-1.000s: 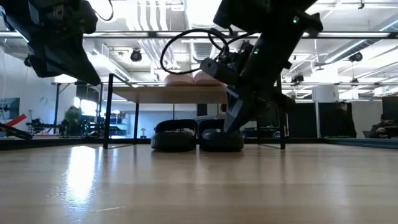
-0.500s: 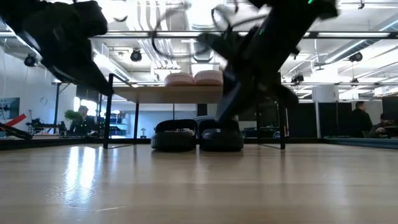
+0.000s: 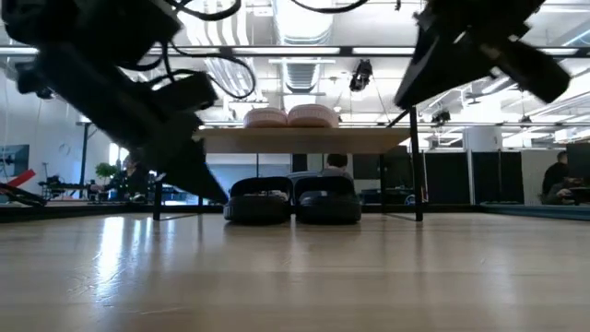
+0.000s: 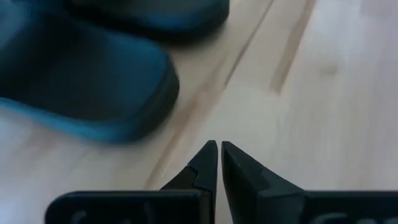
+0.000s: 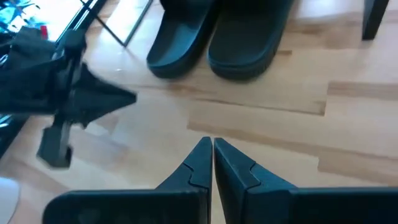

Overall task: Pick and place slides into the shelf
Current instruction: Adjust the black slide under the shelf

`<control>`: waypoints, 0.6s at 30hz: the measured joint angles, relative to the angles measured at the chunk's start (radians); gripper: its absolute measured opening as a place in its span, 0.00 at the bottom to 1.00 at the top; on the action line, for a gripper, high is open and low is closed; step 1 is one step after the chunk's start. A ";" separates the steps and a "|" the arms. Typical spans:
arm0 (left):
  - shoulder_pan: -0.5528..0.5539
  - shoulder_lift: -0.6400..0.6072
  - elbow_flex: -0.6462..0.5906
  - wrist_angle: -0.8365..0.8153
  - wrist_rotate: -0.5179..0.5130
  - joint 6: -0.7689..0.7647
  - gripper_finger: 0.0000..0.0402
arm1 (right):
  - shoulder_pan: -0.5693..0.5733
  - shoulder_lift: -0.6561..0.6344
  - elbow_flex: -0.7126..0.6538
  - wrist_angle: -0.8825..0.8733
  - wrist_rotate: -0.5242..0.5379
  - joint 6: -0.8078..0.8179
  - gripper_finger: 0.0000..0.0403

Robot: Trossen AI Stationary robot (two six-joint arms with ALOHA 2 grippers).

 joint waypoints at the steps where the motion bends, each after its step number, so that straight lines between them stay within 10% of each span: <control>1: 0.011 0.008 0.000 0.042 0.000 0.018 0.02 | 0.005 0.000 0.005 -0.009 0.000 0.010 0.02; 18: 0.167 0.064 0.005 0.125 0.035 0.097 0.02 | 0.005 0.001 0.036 -0.010 -0.003 -0.056 0.02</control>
